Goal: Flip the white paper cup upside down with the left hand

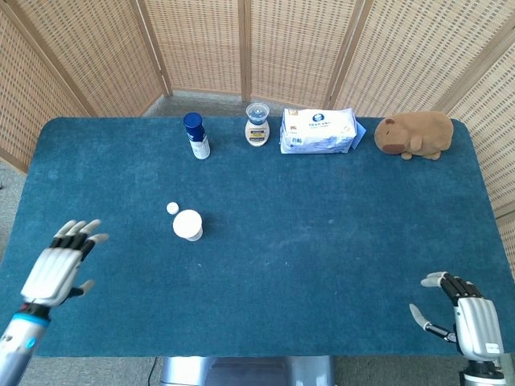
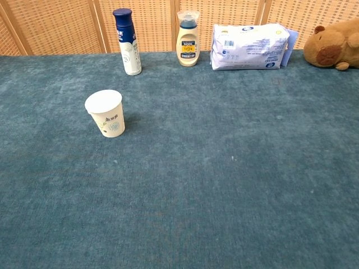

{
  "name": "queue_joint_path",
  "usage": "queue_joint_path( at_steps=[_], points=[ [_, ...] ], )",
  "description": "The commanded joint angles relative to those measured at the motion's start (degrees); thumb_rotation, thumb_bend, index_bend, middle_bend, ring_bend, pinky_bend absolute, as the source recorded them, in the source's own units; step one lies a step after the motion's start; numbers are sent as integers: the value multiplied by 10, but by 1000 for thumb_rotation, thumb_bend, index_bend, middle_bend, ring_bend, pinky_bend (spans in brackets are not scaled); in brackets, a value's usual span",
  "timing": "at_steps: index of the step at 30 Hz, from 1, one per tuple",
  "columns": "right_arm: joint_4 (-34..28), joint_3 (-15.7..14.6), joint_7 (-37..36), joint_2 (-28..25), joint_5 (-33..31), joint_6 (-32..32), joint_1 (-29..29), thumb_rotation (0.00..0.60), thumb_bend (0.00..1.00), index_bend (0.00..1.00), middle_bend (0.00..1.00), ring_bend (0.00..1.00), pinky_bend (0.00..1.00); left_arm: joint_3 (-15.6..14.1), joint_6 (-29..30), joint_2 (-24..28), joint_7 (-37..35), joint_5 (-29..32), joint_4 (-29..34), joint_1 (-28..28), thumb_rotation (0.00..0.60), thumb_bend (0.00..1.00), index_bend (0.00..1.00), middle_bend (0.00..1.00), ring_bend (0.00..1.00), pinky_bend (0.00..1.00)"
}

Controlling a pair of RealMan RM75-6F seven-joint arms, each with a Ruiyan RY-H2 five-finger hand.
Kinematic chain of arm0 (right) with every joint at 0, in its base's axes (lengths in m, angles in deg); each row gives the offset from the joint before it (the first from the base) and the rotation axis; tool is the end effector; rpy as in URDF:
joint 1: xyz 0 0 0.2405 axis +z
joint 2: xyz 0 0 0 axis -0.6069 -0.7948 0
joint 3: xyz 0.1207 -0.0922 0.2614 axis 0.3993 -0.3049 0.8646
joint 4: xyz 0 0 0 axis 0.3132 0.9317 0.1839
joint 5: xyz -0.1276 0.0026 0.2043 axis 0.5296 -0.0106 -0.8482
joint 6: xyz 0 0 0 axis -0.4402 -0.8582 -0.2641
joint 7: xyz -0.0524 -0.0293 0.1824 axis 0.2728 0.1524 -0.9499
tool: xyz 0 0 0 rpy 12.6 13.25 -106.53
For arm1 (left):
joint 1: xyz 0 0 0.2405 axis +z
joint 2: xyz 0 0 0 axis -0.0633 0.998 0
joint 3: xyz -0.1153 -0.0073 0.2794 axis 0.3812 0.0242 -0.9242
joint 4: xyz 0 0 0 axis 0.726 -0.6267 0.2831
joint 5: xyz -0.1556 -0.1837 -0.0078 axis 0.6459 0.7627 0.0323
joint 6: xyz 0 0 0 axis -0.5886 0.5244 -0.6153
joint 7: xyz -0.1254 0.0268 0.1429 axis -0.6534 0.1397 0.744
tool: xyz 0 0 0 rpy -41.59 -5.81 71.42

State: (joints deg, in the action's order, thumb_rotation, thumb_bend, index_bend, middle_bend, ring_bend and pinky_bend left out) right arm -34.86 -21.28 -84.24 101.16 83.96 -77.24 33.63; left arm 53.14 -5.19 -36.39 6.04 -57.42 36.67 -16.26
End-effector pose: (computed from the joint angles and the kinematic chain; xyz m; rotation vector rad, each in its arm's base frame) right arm -0.3448 -0.1694 0.1225 1.2396 -1.0049 1.1208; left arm -0.2754 0.2685 0.1065 -1.6578 -0.9712 -0.7675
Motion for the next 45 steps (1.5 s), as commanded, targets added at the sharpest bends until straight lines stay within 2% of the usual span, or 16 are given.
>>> queue_joint_path(
  at_steps=[1, 7, 15, 22, 35, 42, 45],
  points=[
    [2, 1, -4, -2, -7, 3, -1, 422, 317, 407, 373, 355, 357, 31, -48, -22, 52, 60, -4, -53, 600, 188, 208, 100, 0, 49],
    [8, 4, -5, 3, -17, 6, -3, 421, 317, 407, 373, 356, 358, 58, -88, -70, 123, 136, -25, -120, 600, 188, 209, 93, 0, 49],
    [14, 6, -7, 3, -28, 6, -9, 422, 317, 407, 373, 356, 357, 82, -116, -137, 179, 223, -71, -198, 600, 188, 208, 92, 0, 49],
    [20, 7, -12, 1, -36, 6, -12, 419, 317, 407, 373, 356, 358, 85, -130, -187, 213, 277, -105, -254, 600, 187, 206, 75, 0, 49],
    [24, 11, -14, 1, -40, 1, -18, 423, 317, 407, 373, 356, 359, 71, -139, -235, 261, 377, -131, -330, 600, 184, 186, 55, 0, 49],
    [28, 11, -14, 2, -46, -6, -26, 422, 317, 407, 373, 356, 358, 67, -135, -267, 255, 394, -168, -354, 600, 184, 193, 55, 0, 49],
    [29, 11, -14, 1, -49, -10, -31, 421, 318, 413, 373, 356, 359, 65, -129, -282, 248, 389, -187, -362, 600, 184, 254, 55, 0, 49]
  ],
)
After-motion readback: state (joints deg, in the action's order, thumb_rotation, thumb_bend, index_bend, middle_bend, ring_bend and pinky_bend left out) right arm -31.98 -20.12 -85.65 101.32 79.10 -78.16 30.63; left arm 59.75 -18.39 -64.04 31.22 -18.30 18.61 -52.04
